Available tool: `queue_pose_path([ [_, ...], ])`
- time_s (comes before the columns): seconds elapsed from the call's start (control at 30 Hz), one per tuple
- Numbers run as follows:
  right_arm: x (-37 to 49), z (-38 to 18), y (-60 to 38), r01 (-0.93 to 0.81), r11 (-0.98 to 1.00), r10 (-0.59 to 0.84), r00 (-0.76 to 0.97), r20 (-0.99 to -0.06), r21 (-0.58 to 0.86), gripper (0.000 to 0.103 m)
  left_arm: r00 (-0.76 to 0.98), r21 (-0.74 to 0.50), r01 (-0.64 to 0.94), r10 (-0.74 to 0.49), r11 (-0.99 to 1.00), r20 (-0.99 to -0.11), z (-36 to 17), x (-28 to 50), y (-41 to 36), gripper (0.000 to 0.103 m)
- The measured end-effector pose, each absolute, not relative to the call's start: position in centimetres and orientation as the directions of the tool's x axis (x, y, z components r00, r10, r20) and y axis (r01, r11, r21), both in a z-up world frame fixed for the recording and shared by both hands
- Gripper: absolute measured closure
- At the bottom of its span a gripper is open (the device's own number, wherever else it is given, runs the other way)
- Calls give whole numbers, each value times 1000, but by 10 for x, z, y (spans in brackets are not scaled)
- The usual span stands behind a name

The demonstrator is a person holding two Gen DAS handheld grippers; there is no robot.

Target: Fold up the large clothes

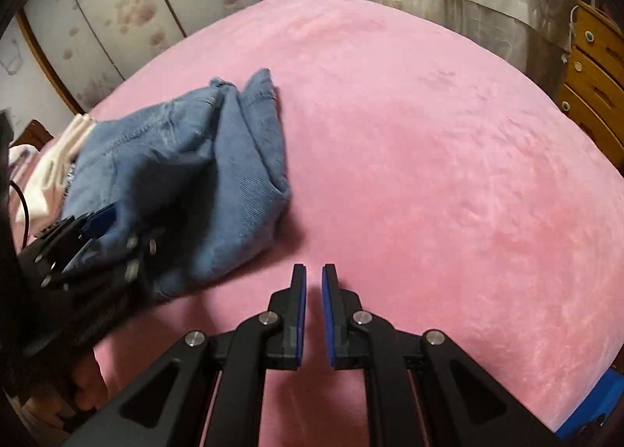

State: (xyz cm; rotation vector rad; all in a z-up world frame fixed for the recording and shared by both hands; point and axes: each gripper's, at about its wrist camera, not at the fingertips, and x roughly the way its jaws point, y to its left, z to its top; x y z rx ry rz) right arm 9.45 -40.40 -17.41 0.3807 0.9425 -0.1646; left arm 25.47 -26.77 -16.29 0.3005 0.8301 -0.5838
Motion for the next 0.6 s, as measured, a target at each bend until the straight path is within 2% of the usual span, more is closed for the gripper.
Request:
queue_pose_path([
  [0.07, 101, -163, -400, 268, 924, 59, 604, -795, 272, 91, 528, 6, 613, -403, 790, -748, -145, 243, -264, 29],
  [0.1, 104, -157, -397, 253, 924, 76, 615, -785, 288, 81, 524, -12, 618, -423, 786, -740, -135, 237, -258, 28],
  [0.13, 107, -151, -395, 234, 922, 99, 631, -770, 309, 67, 528, -29, 611, -434, 791, -730, -125, 232, -250, 27],
  [0.2, 110, -140, -392, 196, 915, 141, 662, -736, 352, 53, 551, -52, 581, -439, 812, -710, -107, 228, -233, 21],
  [0.23, 114, -135, -390, 171, 910, 174, 671, -721, 378, 51, 570, -58, 555, -430, 830, -700, -99, 226, -221, 18],
  [0.4, 142, -132, -379, 103, 867, 318, 638, -701, 487, 41, 647, -69, 358, -301, 931, -701, -90, 235, -147, 18],
  [0.53, 169, -143, -369, 109, 875, 324, 590, -739, 471, 40, 635, -62, 194, -173, 979, -753, -114, 257, -103, 18],
  [0.6, 182, -152, -366, 115, 875, 337, 552, -763, 470, 40, 608, -81, 142, -152, 987, -779, -132, 270, -89, 18],
])
